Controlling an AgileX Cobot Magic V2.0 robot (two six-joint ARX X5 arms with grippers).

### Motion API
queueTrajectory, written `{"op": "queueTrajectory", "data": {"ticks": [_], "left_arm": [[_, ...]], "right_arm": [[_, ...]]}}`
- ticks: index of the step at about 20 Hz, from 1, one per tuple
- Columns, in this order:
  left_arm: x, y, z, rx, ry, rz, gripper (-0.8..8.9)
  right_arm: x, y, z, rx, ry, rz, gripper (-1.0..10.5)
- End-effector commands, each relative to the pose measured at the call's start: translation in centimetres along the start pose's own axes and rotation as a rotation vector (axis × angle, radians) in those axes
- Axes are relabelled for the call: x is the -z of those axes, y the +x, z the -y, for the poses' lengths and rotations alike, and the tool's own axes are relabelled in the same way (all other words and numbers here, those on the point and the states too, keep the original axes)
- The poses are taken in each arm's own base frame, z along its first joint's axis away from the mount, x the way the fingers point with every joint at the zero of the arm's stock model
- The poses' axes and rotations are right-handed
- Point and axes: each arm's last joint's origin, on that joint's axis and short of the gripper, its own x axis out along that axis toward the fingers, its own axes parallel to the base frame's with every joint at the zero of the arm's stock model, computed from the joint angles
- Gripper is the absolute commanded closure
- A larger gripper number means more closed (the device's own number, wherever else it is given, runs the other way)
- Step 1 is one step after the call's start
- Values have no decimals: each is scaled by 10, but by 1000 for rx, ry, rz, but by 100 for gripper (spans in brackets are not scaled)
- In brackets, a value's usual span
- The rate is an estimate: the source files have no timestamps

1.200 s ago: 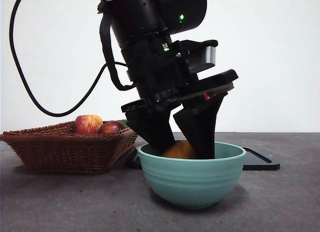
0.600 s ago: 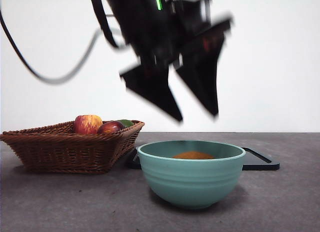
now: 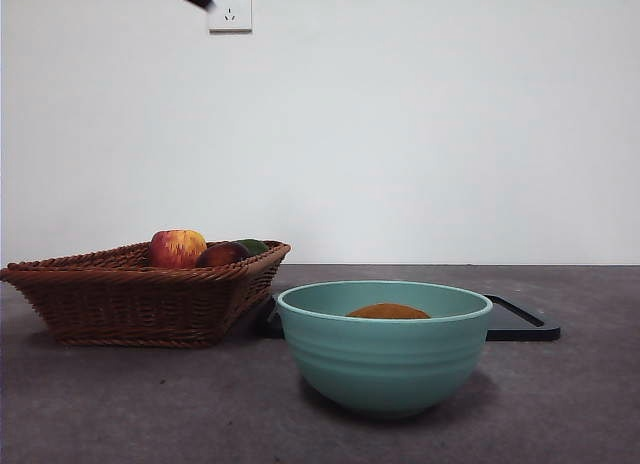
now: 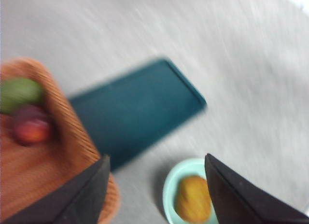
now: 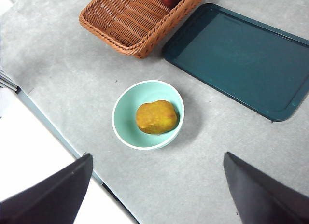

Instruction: Pick up the wifruite, put it on the bowl, pick up the plate, put it on desk

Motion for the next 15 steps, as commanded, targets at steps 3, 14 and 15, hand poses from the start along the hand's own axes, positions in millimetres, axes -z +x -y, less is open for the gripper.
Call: {"op": "queueTrajectory", "data": {"ticks": [3,14,15], "left_arm": [[21,-31,-14,-24,-50,29,497],[111,-41,-18,216,-142,-138,499],[112,-41,-18,215,-144,-147,501]], "right_arm": [[-4,-2,-2,-3,-9,14,514],[-1,5,2,-6,33,-17,514],[1,7,3,-7,38,-27,514]]}}
